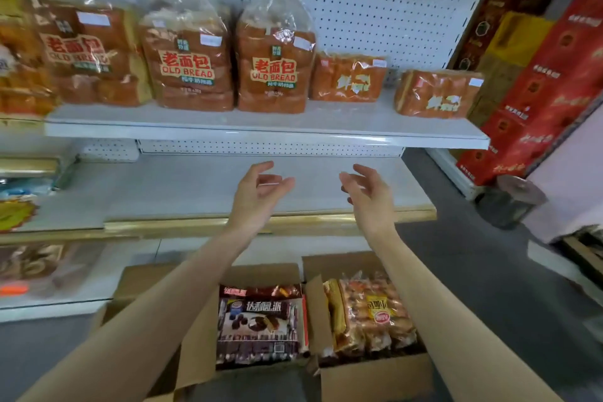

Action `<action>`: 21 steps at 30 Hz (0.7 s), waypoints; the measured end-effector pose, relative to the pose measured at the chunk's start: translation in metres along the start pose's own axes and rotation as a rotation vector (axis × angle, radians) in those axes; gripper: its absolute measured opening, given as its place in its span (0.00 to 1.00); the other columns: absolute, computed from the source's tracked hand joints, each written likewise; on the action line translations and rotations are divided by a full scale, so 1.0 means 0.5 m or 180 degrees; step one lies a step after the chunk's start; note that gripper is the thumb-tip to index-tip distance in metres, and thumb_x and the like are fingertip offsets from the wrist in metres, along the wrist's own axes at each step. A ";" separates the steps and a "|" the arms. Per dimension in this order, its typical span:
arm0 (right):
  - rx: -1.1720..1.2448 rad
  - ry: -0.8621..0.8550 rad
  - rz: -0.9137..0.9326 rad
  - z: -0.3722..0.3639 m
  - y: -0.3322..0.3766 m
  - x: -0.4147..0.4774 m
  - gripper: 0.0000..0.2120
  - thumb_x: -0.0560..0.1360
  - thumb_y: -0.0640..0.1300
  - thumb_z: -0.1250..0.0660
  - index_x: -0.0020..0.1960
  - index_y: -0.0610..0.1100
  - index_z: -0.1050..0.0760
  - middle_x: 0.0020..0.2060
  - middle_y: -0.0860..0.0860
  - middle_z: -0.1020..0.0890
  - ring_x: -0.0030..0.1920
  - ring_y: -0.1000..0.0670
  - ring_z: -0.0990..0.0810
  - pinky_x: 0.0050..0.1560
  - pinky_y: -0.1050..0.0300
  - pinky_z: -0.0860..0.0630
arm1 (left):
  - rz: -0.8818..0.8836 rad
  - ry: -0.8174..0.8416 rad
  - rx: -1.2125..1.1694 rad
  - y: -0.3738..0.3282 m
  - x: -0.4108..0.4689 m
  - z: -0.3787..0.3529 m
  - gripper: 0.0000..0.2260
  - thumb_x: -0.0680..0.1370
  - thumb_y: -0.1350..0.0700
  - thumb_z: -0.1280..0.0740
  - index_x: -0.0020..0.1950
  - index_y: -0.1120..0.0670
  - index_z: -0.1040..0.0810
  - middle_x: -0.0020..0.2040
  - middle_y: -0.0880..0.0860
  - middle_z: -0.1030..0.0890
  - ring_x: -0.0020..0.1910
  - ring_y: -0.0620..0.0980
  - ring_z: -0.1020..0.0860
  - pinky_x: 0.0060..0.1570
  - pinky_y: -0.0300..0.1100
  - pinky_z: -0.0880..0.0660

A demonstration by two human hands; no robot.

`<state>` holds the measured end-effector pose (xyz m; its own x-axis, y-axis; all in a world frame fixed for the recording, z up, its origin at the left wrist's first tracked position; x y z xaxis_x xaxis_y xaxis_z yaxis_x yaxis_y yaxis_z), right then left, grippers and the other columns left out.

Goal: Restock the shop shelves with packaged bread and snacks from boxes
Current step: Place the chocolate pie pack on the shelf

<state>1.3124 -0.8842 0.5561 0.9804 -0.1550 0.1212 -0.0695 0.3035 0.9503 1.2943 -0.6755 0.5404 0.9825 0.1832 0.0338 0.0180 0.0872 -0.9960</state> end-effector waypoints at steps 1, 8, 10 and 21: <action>-0.0031 0.0088 -0.0065 -0.030 -0.030 0.024 0.21 0.78 0.52 0.34 0.68 0.46 0.30 0.56 0.48 0.20 0.56 0.49 0.21 0.60 0.51 0.24 | 0.0096 -0.0028 0.0040 0.037 0.020 0.010 0.20 0.76 0.52 0.29 0.66 0.50 0.30 0.56 0.52 0.21 0.50 0.45 0.22 0.47 0.35 0.28; -0.0241 0.0478 -0.0529 -0.175 -0.239 0.109 0.22 0.78 0.51 0.35 0.69 0.44 0.31 0.57 0.50 0.20 0.54 0.53 0.22 0.56 0.58 0.24 | 0.0771 -0.0245 0.0262 0.259 0.115 0.045 0.22 0.76 0.50 0.30 0.69 0.50 0.30 0.54 0.46 0.21 0.52 0.43 0.22 0.48 0.35 0.28; -0.0313 0.0585 -0.0674 -0.214 -0.313 0.124 0.21 0.79 0.50 0.35 0.69 0.44 0.31 0.57 0.51 0.20 0.50 0.54 0.21 0.51 0.65 0.23 | 0.0975 -0.0248 0.0350 0.330 0.133 0.045 0.23 0.77 0.49 0.31 0.70 0.48 0.32 0.55 0.45 0.22 0.52 0.40 0.23 0.46 0.34 0.29; -0.0622 0.1180 -0.1420 -0.366 -0.739 0.114 0.23 0.78 0.51 0.34 0.70 0.44 0.31 0.55 0.57 0.22 0.49 0.67 0.26 0.41 0.82 0.34 | 0.1961 -0.0449 0.0607 0.752 0.141 0.050 0.27 0.76 0.50 0.30 0.72 0.55 0.34 0.60 0.51 0.21 0.55 0.46 0.21 0.43 0.30 0.28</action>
<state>1.4275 -0.8332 0.1594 0.9085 0.0200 -0.4174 0.3630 0.4571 0.8120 1.3658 -0.6054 0.1701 0.7685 0.3806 -0.5144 -0.5857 0.0949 -0.8049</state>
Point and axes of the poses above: each hand's wrist, its own x-axis towards the middle knuckle, its own z-axis out of the back of the hand, y = z × x, the point moved 7 cm from there along x, towards the middle knuckle
